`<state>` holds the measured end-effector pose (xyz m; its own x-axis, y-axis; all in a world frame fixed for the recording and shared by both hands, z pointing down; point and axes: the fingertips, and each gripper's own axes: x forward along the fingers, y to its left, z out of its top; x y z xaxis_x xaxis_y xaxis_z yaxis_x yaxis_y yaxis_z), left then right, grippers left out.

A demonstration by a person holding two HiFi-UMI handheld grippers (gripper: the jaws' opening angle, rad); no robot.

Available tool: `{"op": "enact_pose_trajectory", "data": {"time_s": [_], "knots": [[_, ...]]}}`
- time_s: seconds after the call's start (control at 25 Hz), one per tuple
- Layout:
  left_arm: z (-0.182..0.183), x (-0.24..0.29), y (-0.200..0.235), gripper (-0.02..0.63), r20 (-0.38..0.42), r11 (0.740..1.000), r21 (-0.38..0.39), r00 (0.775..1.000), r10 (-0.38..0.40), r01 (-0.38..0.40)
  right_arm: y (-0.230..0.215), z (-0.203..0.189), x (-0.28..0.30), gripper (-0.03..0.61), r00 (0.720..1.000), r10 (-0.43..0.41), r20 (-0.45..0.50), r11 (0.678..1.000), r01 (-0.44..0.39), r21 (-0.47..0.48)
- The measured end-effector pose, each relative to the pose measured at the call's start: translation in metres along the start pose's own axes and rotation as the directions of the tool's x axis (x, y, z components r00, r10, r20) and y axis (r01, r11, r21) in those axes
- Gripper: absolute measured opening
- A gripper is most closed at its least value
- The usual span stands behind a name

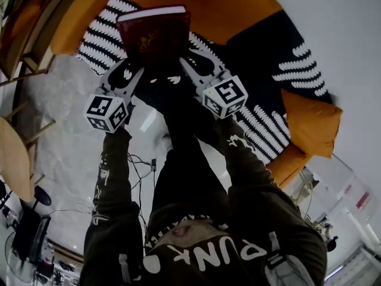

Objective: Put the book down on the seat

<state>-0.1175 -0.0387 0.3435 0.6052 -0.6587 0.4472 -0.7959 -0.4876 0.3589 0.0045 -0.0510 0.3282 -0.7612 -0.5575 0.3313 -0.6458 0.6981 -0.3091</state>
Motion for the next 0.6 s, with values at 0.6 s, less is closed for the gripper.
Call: {"op": "enact_pose_trajectory", "data": {"time_s": [0.6], "knots": [[-0.199, 0.112, 0.122, 0.204, -0.168, 0.966, -0.256, 0.986, -0.022, -0.022, -0.082, -0.21, 0.118, 0.079, 0.979, -0.083, -0.187, 0.97, 0.123, 0.212]]}}
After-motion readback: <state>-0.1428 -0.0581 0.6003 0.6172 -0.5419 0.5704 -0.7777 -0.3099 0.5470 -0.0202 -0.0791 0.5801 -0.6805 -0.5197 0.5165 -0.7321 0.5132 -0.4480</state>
